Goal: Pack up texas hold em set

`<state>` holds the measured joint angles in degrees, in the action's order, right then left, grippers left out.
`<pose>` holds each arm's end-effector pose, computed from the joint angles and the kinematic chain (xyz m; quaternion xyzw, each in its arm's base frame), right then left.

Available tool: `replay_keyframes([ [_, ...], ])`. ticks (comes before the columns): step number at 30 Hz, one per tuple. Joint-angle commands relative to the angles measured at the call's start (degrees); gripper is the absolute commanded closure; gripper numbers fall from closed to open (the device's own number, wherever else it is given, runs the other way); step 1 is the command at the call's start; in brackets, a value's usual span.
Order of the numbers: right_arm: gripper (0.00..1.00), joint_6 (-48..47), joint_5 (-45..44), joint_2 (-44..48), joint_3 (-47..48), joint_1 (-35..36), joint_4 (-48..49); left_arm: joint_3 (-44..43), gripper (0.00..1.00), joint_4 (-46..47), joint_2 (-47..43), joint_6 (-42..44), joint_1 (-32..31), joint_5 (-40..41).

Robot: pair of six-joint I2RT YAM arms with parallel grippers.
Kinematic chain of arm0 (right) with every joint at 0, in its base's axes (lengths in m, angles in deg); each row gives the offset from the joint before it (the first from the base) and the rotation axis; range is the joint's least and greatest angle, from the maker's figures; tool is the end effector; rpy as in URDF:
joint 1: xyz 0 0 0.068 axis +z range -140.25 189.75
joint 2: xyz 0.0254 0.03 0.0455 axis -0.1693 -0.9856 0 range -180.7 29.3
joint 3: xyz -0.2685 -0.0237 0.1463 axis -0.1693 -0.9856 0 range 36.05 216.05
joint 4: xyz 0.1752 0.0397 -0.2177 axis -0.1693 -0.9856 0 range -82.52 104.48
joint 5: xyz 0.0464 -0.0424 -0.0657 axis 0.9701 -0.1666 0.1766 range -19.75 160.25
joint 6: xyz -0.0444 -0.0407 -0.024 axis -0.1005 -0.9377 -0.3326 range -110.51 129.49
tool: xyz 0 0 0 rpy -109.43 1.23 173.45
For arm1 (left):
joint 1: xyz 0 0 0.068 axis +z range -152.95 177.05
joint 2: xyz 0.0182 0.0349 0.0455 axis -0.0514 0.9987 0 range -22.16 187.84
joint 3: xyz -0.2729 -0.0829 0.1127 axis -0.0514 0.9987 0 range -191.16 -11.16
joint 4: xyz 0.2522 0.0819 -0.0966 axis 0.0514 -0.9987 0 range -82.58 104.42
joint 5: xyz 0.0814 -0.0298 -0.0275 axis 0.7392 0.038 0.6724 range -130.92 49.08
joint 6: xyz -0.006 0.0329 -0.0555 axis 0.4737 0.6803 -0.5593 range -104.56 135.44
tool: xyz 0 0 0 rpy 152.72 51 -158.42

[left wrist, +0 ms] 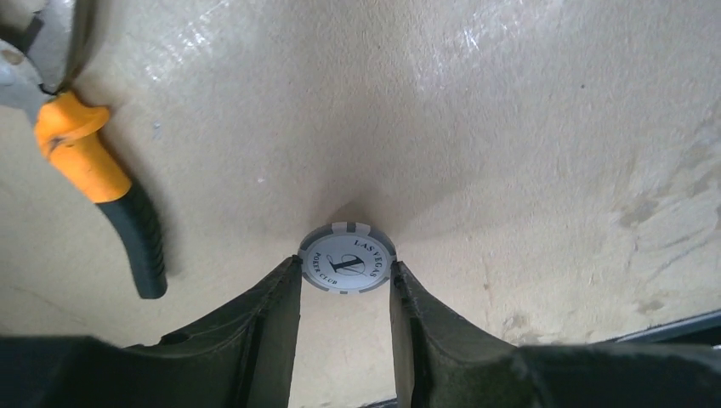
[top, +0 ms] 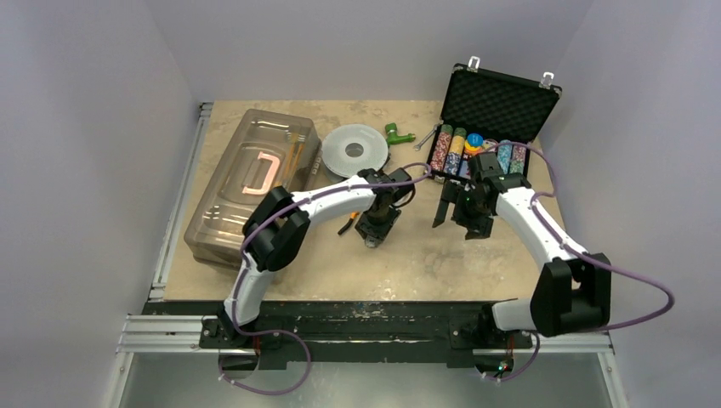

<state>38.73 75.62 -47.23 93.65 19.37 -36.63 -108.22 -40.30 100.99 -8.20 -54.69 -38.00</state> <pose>0.2604 0.0489 0.2574 0.1596 0.9708 0.1011 0.1479 0.2928 -0.3670 0.1772 0.2400 0.9671 -0.0288 0.0788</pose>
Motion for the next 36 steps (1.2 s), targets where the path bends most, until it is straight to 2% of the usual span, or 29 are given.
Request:
replay_keyframes([
  [1,0.07,-4.04,9.4,-4.64,0.5,-0.14,3.83,1.74,0.71,2.44,-6.21,2.81,1.13,-2.11],
  [7,0.08,-4.35,23.43,-12.16,0.76,-0.14,7.89,2.67,0.72,2.96,-9.6,5.38,1.38,-4.68],
  [9,0.09,-3.81,24.43,-13.64,2.05,-0.15,8.03,3.37,0.72,3.51,-11.23,5.86,1.54,-4.32],
  [12,0.09,-5.05,19.98,-14.83,4.79,-0.16,6.25,2.4,0.72,1.18,-11.36,5.2,2.32,-3.34],
  [15,0.09,-5.38,8.64,-15.79,6.3,0.12,1.26,1.99,0.71,-0.97,-11.76,3.34,3.67,-4.26],
  [18,0.09,-2.9,3.92,-14.41,3.09,0.07,-1.86,2.93,0.67,-1.65,-13.31,2.07,5.68,-9.97],
  [21,0.09,1.34,-0.44,-9.03,-2.27,0.12,-3.89,5.89,0.59,0.64,-16.55,1.07,6.97,-15.03],
  [28,0.12,4.49,-2.2,-2.73,-11.73,0.14,-10.91,9.31,0.4,4.02,-22.81,-0.58,7.36,-21.56],
  [29,0.15,4.58,-2.06,-2.36,-13.06,0.17,-11.23,9.74,0.38,4.58,-23.65,-1.0,7.36,-22.19],
  [30,0.18,4.79,-1.91,-1.79,-14.25,0.13,-11.24,10.11,0.36,4.79,-24.01,-1.36,7.36,-22.8],
  [36,0.19,4.98,2.75,-1.69,-17.94,0.2,-6.39,10.95,0.32,5.5,-27.16,-2.48,7.27,-26.01],
])
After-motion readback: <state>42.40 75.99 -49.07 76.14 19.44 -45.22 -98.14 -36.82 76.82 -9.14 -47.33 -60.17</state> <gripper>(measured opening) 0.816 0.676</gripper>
